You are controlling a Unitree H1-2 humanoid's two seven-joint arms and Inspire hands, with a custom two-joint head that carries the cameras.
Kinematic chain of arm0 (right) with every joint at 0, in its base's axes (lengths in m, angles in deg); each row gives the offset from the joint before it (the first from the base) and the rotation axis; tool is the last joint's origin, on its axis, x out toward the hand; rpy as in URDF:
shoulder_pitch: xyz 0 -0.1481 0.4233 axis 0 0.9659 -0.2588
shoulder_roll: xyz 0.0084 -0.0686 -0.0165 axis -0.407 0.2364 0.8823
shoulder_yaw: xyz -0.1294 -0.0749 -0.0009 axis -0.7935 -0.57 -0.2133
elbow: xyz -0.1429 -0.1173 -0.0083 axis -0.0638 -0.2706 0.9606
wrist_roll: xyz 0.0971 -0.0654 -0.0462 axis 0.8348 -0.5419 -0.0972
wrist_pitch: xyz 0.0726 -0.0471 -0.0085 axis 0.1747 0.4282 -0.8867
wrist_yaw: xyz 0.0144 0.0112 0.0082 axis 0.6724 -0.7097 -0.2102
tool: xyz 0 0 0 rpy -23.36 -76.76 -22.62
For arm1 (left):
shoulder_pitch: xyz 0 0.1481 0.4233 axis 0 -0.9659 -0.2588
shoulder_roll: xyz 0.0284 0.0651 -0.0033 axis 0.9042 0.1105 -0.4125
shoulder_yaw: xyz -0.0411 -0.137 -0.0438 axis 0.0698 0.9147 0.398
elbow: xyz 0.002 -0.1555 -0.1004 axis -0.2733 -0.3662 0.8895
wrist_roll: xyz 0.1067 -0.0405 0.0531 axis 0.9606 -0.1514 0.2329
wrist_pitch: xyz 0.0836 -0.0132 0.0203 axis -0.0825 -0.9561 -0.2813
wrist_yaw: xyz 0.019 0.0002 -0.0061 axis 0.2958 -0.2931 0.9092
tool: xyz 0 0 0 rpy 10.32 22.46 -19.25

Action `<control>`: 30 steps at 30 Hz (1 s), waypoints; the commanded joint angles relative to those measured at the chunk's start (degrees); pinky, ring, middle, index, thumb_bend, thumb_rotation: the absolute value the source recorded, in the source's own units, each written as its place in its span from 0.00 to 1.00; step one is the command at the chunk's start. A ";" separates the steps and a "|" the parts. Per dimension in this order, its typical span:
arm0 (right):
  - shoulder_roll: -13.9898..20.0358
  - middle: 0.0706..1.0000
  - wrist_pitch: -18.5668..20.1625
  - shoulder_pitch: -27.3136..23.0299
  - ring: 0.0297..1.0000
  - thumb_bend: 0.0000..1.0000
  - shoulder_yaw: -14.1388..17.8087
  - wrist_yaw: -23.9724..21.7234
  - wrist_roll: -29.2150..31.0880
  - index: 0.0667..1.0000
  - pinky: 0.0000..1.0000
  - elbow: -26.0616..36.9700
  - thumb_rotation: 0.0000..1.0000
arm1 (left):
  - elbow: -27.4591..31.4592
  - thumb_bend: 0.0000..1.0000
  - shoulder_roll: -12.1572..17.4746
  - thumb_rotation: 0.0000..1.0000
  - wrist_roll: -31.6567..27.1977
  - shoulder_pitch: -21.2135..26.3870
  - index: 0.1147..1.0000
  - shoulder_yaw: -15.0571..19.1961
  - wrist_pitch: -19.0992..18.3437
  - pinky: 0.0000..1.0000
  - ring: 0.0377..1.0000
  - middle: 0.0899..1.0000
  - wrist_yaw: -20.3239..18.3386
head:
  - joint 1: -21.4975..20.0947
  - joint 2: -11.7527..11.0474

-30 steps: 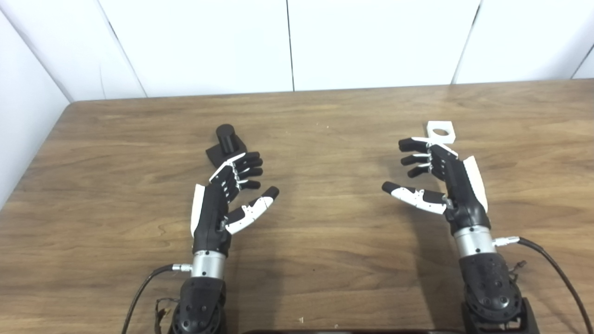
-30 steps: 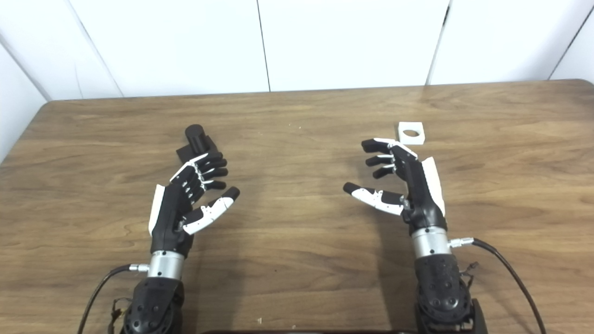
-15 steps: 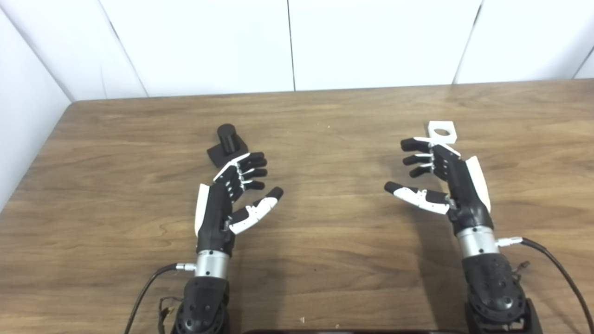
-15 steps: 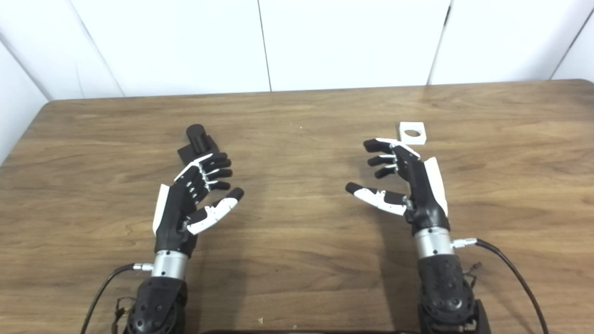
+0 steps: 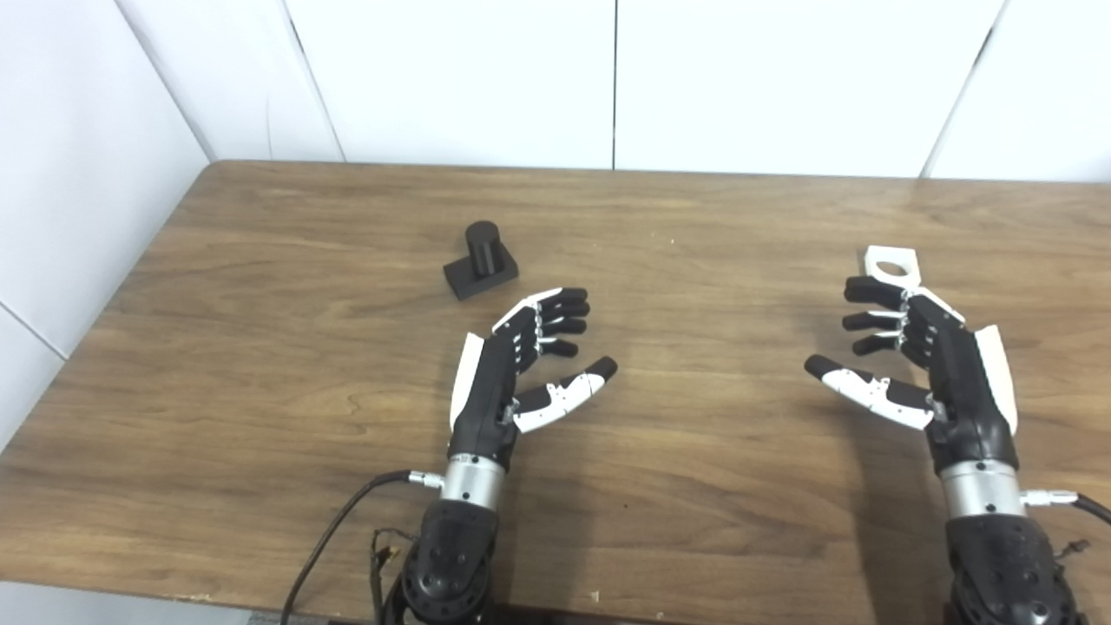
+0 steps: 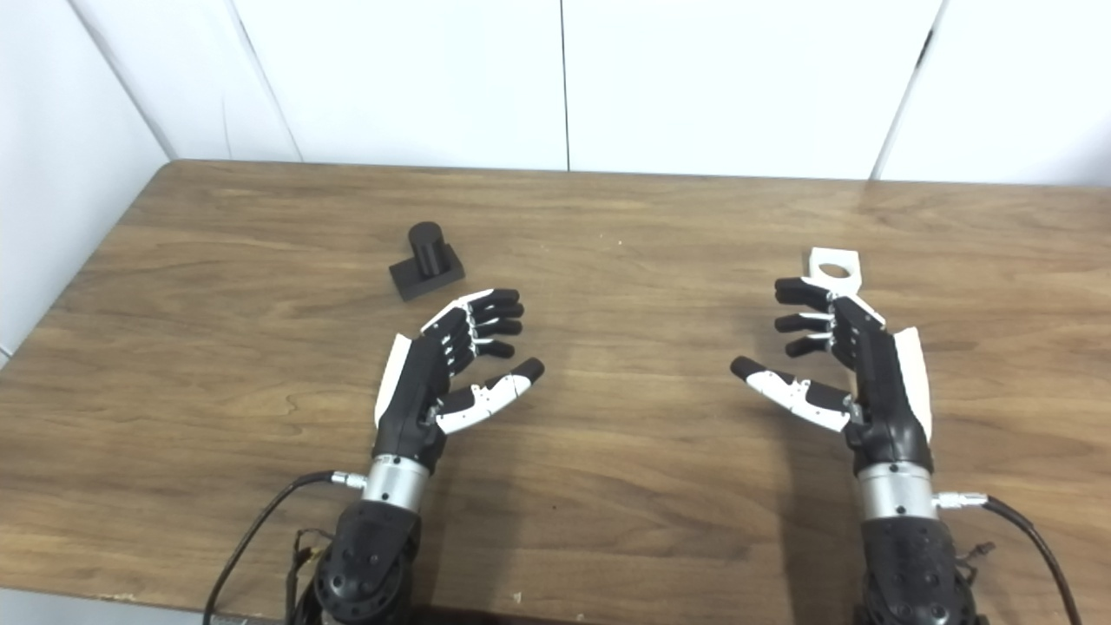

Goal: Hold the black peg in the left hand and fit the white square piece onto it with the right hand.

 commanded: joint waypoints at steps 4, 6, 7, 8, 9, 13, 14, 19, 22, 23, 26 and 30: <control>-0.01 0.70 -0.06 -1.49 0.62 0.60 0.04 -0.11 0.21 0.66 0.51 2.52 0.00 | 2.96 0.61 0.38 0.10 1.76 2.62 0.67 0.61 0.35 0.58 0.71 0.72 0.64 | -0.20 0.15; 0.00 0.69 0.00 -1.47 0.62 0.60 0.05 -0.26 0.54 0.66 0.51 2.66 0.00 | 3.51 0.61 0.87 0.09 1.98 3.04 0.67 0.93 -0.65 0.59 0.71 0.73 0.24 | -0.17 0.03; 0.03 0.69 -0.06 -1.47 0.62 0.60 0.04 -0.30 0.60 0.66 0.52 2.67 0.00 | 3.70 0.62 1.09 0.08 2.05 3.21 0.67 1.05 -1.03 0.59 0.71 0.73 0.09 | -0.17 0.03; 0.10 0.68 -0.26 -1.49 0.62 0.60 0.03 -0.37 0.75 0.65 0.51 2.58 0.00 | 3.89 0.62 1.49 0.07 2.31 3.50 0.67 1.20 -1.40 0.60 0.71 0.73 -0.03 | -0.15 -0.04; 0.17 0.68 -0.26 -1.51 0.62 0.60 0.00 -0.43 0.72 0.65 0.51 2.58 0.00 | 4.04 0.62 1.95 0.06 2.75 3.87 0.66 1.41 -1.66 0.60 0.71 0.73 0.01 | -0.12 0.00; 0.15 0.67 0.26 -1.54 0.61 0.60 0.10 -0.60 0.92 0.65 0.50 2.79 0.00 | 4.25 0.65 3.57 0.07 6.69 5.52 0.65 2.23 -2.72 0.58 0.68 0.71 1.28 | -0.38 0.03; 0.10 0.66 0.50 -1.54 0.61 0.60 0.17 -0.63 0.97 0.65 0.50 2.89 0.00 | 4.46 0.67 3.89 0.08 7.38 5.95 0.65 2.49 -3.44 0.58 0.68 0.71 1.37 | -0.38 0.03; 0.32 0.66 0.48 -1.61 0.60 0.60 0.28 -0.66 0.61 0.65 0.51 2.81 0.00 | 5.02 0.70 5.17 0.13 10.67 7.97 0.64 3.82 -6.04 0.55 0.67 0.70 2.13 | -0.56 0.09; 0.35 0.66 0.75 -1.68 0.61 0.60 0.32 -0.68 0.47 0.65 0.51 2.85 0.00 | 5.27 0.71 5.91 0.15 12.92 8.86 0.64 4.12 -7.07 0.57 0.68 0.70 2.67 | -0.45 0.12; 0.36 0.66 0.86 -1.70 0.61 0.60 0.31 -0.69 0.41 0.65 0.50 2.89 0.00 | 5.33 0.71 6.33 0.16 14.17 9.16 0.65 4.07 -7.28 0.58 0.69 0.70 2.93 | -0.45 0.12; 0.43 0.66 0.63 -1.76 0.61 0.59 0.34 -0.61 0.31 0.65 0.50 2.73 0.00 | 5.93 0.70 7.39 0.18 18.06 10.07 0.65 4.00 -8.45 0.62 0.71 0.71 3.26 | -0.39 0.08; 0.47 0.67 0.67 -1.67 0.61 0.59 0.35 -0.70 0.40 0.65 0.51 2.74 0.00 | 6.40 0.70 8.27 0.19 20.70 11.26 0.66 4.33 -9.71 0.66 0.74 0.73 3.57 | -0.37 0.17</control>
